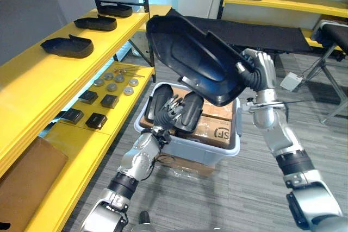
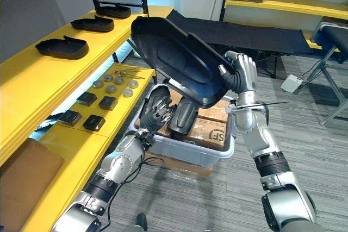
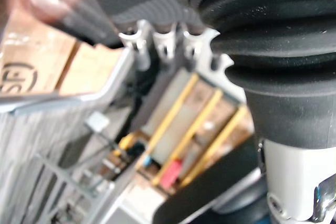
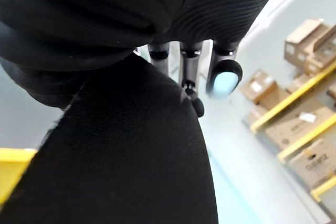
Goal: Walk over and take plastic housings, then place them on the shelf
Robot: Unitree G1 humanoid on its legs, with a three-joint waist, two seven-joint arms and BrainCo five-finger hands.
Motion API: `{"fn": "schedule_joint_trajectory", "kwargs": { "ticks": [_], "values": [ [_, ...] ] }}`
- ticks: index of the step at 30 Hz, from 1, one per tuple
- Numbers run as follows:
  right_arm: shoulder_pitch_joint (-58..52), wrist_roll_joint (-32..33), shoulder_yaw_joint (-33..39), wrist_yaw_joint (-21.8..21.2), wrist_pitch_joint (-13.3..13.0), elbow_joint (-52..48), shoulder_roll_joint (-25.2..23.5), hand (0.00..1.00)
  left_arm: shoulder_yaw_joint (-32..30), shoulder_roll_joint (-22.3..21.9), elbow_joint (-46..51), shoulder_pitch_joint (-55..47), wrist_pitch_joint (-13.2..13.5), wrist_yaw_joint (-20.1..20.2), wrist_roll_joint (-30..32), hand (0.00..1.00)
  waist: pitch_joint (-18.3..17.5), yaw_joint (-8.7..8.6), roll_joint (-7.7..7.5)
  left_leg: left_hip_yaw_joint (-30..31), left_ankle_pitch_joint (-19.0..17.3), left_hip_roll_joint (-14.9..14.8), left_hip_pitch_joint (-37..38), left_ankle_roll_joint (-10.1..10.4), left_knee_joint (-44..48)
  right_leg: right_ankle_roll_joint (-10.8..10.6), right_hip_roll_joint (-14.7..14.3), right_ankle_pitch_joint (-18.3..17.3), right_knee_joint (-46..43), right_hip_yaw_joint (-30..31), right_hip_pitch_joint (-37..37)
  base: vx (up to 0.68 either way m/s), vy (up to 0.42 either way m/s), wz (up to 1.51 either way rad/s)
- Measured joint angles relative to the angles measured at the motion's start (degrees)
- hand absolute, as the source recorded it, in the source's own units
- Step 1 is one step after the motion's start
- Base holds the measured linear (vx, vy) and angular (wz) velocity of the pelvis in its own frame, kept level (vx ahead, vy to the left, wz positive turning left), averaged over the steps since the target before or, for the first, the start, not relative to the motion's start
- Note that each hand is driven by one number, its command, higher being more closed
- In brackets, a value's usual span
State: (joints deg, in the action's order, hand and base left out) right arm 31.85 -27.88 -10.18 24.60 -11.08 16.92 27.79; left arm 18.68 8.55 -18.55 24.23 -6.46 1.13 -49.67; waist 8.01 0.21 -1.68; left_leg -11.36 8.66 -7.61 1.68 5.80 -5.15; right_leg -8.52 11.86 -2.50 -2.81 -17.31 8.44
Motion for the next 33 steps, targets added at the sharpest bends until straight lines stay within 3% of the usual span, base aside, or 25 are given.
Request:
{"fn": "schedule_joint_trajectory", "kwargs": {
  "ticks": [14, 20, 26, 27, 33],
  "values": [
    [0.39, 0.25, -6.18, -0.21, -0.49, 4.69, -8.27, 1.0, 2.48, -1.65, -3.08, 2.3, -0.51, -5.39, 0.74, 0.0, -0.42, 0.69, -1.08, 1.6, 0.94, 0.2, -1.79, -0.22, 0.03, -0.44, -0.24, 1.28, 0.54, -1.32, -0.31, 0.01, -0.006, 0.05],
    [-1.04, 1.8, -7.87, -0.48, -0.48, 6.51, -11.32, 1.0, 2.48, -2.45, -3.08, 2.39, 2.51, -9.34, -0.06, 0.0, -0.94, 0.67, -1.89, 1.62, 1.03, 0.04, -1.78, -0.27, 0.01, 0.19, -0.38, 0.87, 0.42, -1.28, -0.41, -0.03, -0.008, 0.0],
    [-5.89, 3.62, -7.93, 1.64, -0.48, 6.55, -14.02, 1.0, 1.81, -3.24, -3.06, 2.35, 7.69, -12.19, -5.39, 0.0, -0.93, 0.72, -2.06, 1.65, 1.01, 0.04, -1.8, -0.28, 0.01, 0.17, -0.36, 0.85, 0.57, -1.32, -0.42, -0.01, -0.001, 0.0],
    [-6.92, 4.21, -7.98, 1.71, -0.48, 6.56, -14.24, 1.0, 1.01, -4.11, -3.03, 2.34, 8.78, -12.8, -6.73, 1.0, -0.95, 0.74, -2.19, 1.65, 1.0, 0.04, -1.81, -0.27, 0.01, 0.17, -0.36, 0.85, 0.59, -1.33, -0.42, 0.0, 0.0, 0.0],
    [-11.08, 4.59, -8.13, 1.93, -0.48, 7.12, -16.15, 1.0, -1.02, -5.83, -1.44, 2.33, 14.14, -16.79, -10.7, 1.0, -1.26, 0.57, -2.8, 1.51, 1.0, 0.06, -1.85, -0.26, 0.02, 0.18, -0.37, 0.86, 0.77, -1.32, -0.42, 0.0, 0.0, 0.0]
  ]
}}
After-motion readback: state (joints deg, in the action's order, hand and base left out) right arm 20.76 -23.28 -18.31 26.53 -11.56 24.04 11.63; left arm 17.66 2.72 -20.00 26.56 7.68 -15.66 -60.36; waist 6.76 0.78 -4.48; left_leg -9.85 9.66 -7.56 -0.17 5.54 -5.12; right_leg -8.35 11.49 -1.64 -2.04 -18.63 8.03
